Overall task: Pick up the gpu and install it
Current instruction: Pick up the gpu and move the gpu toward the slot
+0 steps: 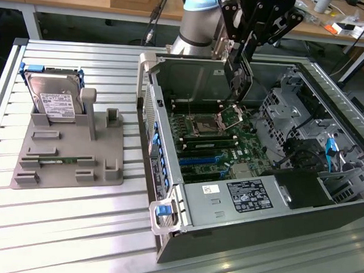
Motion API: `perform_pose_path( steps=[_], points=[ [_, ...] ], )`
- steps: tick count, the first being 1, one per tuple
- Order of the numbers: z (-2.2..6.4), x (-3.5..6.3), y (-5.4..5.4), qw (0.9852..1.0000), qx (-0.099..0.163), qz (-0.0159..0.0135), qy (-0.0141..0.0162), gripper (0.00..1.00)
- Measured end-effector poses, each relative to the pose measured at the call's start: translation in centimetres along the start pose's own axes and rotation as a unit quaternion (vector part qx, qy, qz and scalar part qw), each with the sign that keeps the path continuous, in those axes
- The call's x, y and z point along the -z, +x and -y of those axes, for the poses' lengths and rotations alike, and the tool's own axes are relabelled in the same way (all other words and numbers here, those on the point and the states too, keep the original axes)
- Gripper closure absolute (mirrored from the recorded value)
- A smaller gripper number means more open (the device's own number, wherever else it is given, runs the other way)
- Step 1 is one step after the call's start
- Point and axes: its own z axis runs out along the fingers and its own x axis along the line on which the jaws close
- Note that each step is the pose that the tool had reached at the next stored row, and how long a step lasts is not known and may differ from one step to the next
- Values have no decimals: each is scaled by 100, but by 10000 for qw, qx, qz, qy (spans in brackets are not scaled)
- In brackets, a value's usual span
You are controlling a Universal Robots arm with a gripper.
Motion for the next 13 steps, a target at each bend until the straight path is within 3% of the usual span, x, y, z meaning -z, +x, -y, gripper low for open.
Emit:
perform_pose_path(
  steps=[5, 13],
  points=[
    [-3, -22, -45, 10000, 0, 0, 0, 74],
    [2, -229, -66, 10000, 1, 1, 13, 74]
  ],
)
